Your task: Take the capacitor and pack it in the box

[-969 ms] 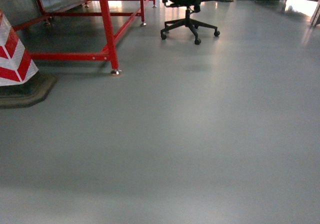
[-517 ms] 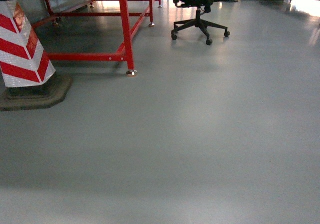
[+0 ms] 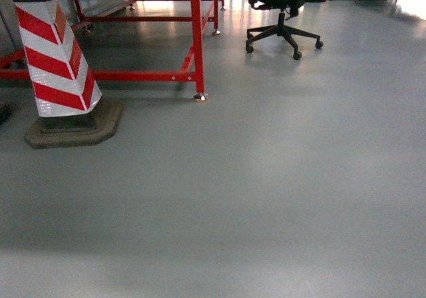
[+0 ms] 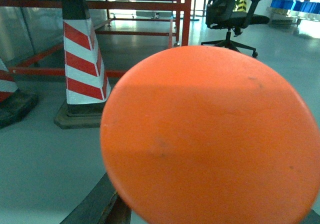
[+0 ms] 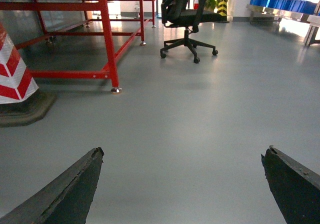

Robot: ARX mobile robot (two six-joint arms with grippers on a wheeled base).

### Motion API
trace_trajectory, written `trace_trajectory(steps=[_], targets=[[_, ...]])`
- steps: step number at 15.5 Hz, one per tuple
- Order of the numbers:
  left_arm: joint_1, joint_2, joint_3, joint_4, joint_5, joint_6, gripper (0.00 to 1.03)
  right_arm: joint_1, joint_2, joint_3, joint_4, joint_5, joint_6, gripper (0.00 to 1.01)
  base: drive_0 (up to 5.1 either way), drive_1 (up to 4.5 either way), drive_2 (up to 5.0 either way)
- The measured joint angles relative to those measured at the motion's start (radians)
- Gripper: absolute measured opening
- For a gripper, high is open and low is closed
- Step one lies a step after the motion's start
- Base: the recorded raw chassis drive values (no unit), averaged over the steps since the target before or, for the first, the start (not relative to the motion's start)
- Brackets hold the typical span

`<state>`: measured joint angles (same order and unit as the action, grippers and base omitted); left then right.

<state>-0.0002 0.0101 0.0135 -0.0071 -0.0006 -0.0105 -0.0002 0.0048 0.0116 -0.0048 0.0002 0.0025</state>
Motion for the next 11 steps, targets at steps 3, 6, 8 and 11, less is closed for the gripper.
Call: trace_trajectory(steps=[3,6,8,11], targets=[[0.000,0.000,0.000,0.002,0.000,0.000,0.44,0.000,0.000,0.000,0.000,0.000,0.000,0.98,-5.0,2.39,2.4],[0.000,0.000,0.000,-0.001,0.000,0.000,0.44,0.000,0.000,0.000,0.001,0.000,0.000,0.98,-5.0,2.37,2.4],[0.000,0.000,0.000,0.000,0.000,0.000,0.44,0.000,0.000,0.000,0.006,0.000,0.000,0.98,-5.0,2.41,2.4],[0.000,0.000,0.000,0.001,0.000,0.000,0.44,0.000,0.000,0.000,0.000,0.001,0.000,0.98,-5.0,2.40,2.4]])
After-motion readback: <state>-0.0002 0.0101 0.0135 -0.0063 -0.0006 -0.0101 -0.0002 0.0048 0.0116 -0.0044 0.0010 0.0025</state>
